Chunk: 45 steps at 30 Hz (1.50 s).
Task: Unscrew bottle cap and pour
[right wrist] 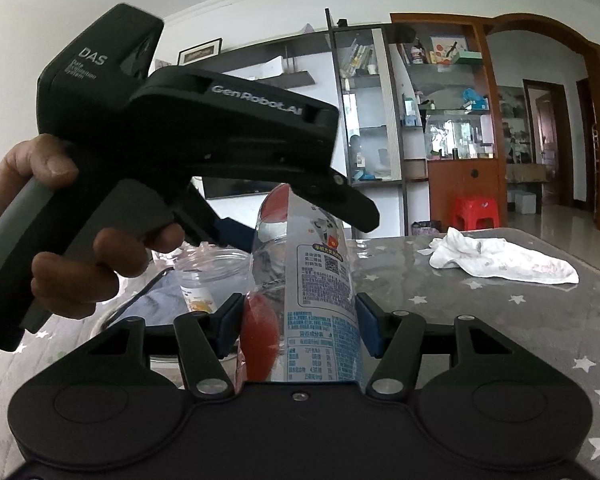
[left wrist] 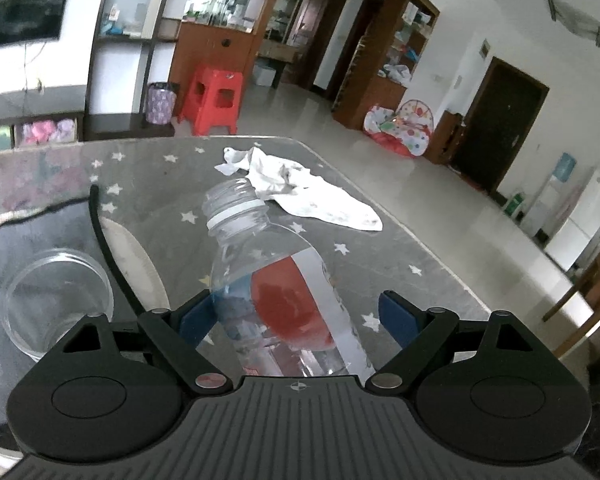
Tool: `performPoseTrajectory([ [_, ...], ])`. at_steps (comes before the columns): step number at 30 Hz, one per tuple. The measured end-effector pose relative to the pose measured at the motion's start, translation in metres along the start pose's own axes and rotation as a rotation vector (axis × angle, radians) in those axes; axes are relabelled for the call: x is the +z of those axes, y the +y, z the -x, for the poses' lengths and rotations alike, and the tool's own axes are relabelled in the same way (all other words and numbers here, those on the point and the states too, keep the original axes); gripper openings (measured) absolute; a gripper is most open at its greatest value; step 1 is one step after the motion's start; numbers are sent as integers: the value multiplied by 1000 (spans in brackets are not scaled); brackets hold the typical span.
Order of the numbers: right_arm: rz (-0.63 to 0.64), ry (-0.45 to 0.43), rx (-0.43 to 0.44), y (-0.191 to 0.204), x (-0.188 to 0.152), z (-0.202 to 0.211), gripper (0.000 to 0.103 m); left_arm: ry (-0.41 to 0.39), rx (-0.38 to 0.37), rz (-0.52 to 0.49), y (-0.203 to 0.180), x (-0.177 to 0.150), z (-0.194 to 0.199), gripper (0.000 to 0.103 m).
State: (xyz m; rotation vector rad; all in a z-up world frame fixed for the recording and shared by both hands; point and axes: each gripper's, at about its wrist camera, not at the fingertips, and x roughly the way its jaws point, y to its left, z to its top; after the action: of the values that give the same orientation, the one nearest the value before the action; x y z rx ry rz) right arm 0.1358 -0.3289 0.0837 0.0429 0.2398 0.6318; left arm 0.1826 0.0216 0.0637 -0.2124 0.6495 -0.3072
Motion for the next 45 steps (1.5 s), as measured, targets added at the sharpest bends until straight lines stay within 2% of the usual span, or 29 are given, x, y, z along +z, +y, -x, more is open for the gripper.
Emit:
performPoseTrajectory([
  [9, 27, 4, -4, 4, 1, -1, 62, -29, 25, -46, -6, -3, 4, 71],
  [16, 53, 10, -8, 7, 2, -3, 62, -60, 41, -107, -15, -6, 10, 69],
  [26, 89, 18, -15, 12, 3, -6, 62, -88, 77, -138, -25, -8, 20, 68],
  [32, 124, 31, -31, 16, 8, -5, 62, -118, 113, -209, -42, -14, 29, 68],
  [38, 141, 41, -46, 19, 13, -3, 62, -124, 109, -256, -52, -21, 36, 68],
  [40, 142, 38, -49, 19, 14, -1, 70, -122, 103, -265, -55, -24, 37, 68],
  [45, 143, 30, -55, 20, 18, 3, 70, -124, 86, -296, -63, -28, 42, 68],
])
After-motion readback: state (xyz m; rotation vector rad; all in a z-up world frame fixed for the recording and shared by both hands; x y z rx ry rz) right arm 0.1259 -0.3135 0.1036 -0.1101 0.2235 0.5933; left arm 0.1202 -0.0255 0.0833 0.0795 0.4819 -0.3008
